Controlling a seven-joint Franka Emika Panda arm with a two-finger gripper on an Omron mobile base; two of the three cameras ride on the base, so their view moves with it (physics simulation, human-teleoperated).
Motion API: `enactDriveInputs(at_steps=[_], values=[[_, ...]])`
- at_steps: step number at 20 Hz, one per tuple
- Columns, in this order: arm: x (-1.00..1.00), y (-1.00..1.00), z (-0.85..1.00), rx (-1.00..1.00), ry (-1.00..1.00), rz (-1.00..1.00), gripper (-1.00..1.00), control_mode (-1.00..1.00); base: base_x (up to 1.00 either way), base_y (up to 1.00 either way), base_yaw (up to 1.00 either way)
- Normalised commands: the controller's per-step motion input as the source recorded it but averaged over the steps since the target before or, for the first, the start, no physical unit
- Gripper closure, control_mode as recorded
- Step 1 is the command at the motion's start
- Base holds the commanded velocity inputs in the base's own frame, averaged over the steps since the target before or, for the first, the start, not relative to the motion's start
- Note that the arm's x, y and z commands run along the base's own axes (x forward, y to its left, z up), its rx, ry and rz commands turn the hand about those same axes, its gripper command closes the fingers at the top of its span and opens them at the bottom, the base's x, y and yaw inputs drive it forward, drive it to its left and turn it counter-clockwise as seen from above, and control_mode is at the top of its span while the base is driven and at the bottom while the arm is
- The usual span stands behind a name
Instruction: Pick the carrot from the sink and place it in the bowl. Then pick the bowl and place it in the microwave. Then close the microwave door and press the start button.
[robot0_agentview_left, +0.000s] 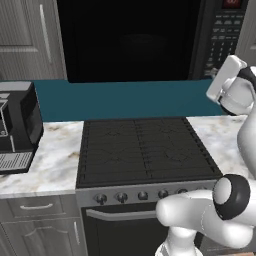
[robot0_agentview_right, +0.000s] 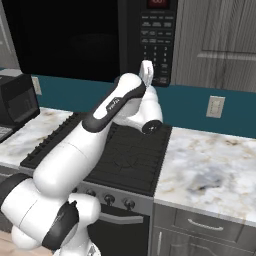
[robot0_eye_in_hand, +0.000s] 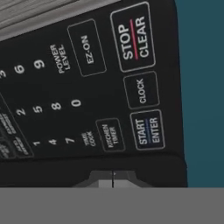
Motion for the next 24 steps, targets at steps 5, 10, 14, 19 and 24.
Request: enactDriveInputs(at_steps=[5,10,14,19,24], values=[[0.36,-0.10,-0.18,0.00,0.00,0.00,1.00,-1.00,0.00,0.00,0.00],[0.31,-0.07,-0.19,0.00,0.00,0.00,1.00,-1.00,0.00,0.00,0.00],[0.39,-0.09,-0.11,0.00,0.00,0.00,1.00,-1.00,0.00,0.00,0.00],[0.43,-0.07,-0.07,0.00,0.00,0.00,1.00,-1.00,0.00,0.00,0.00],[0.28,-0.02,-0.20,0.00,0.00,0.00,1.00,-1.00,0.00,0.00,0.00]])
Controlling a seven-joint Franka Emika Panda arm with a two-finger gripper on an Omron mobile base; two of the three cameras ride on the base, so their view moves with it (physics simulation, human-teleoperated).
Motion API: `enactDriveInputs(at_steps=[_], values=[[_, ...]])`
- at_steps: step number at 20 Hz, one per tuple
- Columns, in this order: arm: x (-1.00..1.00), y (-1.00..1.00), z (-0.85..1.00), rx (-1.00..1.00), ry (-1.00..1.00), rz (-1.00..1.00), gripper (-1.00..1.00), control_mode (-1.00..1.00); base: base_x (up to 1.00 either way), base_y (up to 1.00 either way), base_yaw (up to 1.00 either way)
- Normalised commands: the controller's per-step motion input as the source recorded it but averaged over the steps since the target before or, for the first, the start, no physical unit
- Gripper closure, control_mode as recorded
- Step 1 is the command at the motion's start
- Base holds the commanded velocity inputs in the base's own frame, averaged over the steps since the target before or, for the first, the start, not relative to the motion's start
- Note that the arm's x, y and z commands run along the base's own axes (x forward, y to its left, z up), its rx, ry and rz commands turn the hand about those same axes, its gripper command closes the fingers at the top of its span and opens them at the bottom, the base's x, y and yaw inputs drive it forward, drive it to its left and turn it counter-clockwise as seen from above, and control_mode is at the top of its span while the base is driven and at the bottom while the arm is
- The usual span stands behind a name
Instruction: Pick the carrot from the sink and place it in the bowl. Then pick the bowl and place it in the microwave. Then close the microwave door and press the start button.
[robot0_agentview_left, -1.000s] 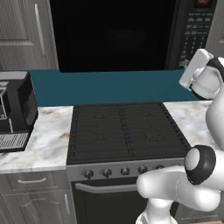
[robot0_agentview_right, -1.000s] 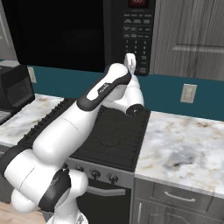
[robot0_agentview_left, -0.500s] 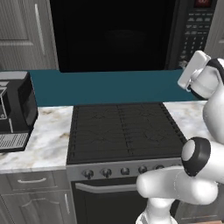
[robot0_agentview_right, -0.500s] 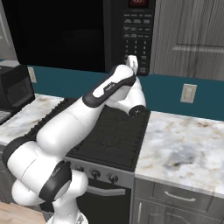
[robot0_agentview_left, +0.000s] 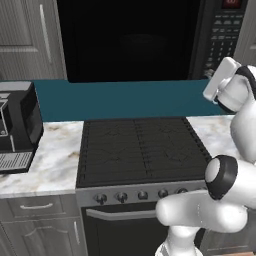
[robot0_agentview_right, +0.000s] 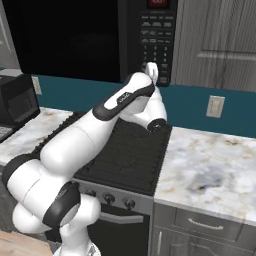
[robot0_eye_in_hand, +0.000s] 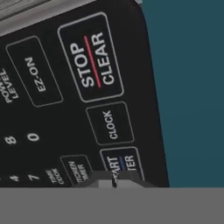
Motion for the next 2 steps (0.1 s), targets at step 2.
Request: enactDriveInputs(at_steps=[2], values=[[0.03,0.00,-0.25,0.00,-0.01,0.00,1.00,-1.00,0.00,0.00,0.00]])
